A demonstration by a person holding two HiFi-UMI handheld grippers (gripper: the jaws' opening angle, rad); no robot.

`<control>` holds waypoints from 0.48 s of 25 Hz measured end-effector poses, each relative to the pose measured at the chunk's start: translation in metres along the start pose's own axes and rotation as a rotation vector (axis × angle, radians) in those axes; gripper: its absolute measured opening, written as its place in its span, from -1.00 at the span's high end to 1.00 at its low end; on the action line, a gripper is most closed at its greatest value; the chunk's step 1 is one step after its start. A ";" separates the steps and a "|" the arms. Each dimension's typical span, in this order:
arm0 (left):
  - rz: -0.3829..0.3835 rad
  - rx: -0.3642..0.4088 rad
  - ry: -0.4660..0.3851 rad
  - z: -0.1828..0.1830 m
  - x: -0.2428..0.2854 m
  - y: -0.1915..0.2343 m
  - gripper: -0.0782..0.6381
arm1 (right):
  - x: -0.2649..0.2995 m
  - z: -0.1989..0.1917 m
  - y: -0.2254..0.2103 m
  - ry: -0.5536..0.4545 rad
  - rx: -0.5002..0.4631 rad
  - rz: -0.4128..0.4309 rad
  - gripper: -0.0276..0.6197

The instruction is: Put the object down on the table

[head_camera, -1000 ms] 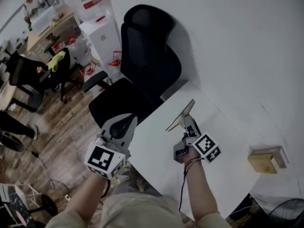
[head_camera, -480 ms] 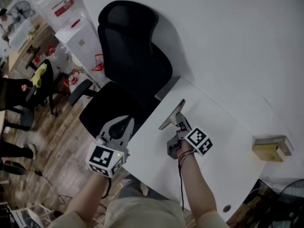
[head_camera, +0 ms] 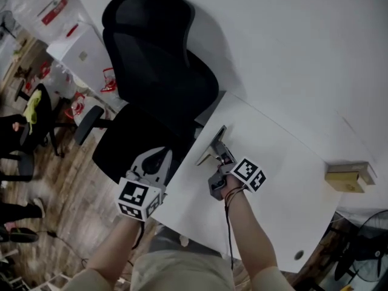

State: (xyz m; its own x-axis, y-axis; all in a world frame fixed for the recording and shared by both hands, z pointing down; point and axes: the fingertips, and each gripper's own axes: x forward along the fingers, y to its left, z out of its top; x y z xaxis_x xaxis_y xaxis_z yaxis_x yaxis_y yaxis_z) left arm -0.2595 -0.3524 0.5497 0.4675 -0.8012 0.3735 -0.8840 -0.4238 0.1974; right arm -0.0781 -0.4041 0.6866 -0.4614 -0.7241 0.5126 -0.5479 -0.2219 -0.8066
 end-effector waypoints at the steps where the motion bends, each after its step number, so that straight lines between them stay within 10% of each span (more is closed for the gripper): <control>1: -0.016 0.000 0.005 -0.004 0.003 0.001 0.71 | 0.003 -0.002 -0.002 0.006 0.002 -0.003 0.16; 12: -0.125 -0.033 0.055 -0.034 0.026 0.011 0.71 | 0.034 -0.006 -0.002 -0.053 -0.019 -0.013 0.15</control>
State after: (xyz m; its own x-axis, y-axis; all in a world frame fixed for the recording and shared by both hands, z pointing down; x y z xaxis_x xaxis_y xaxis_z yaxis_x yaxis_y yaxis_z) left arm -0.2569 -0.3629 0.5924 0.5740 -0.7183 0.3932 -0.8189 -0.5039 0.2747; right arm -0.0969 -0.4244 0.7070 -0.4168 -0.7547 0.5066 -0.5669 -0.2199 -0.7939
